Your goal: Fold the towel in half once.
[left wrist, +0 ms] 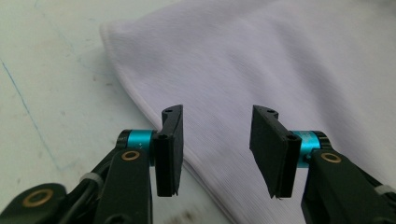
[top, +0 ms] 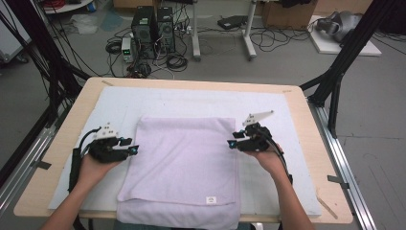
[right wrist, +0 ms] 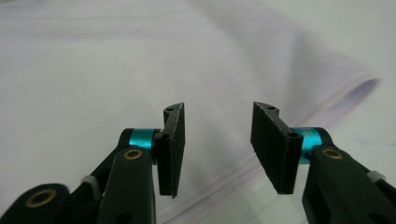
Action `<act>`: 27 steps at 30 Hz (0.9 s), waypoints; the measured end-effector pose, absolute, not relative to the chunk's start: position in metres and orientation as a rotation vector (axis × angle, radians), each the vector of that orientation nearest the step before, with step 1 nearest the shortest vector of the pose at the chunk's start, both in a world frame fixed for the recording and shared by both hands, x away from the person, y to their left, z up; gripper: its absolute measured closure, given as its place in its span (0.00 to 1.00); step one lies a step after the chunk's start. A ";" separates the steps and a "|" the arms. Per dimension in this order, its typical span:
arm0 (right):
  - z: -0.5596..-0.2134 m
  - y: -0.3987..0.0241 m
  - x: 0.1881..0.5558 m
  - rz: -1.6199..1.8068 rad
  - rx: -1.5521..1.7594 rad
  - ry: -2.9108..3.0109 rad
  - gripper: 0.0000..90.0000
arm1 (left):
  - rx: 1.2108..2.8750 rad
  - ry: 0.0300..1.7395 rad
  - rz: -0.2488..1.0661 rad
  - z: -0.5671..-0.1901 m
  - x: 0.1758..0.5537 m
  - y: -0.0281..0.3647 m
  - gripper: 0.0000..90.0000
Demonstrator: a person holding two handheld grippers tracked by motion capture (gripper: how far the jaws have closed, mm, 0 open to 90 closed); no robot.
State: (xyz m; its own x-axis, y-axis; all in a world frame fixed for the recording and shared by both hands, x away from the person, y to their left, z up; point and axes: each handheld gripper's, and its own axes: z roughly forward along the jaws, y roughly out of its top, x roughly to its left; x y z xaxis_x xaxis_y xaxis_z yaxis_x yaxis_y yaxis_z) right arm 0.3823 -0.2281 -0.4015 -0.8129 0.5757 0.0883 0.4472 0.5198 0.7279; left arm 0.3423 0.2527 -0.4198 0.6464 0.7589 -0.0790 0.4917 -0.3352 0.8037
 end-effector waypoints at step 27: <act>-0.335 -0.216 0.472 1.080 0.919 2.353 0.96 | 1.831 1.097 0.683 -0.352 0.446 0.233 0.94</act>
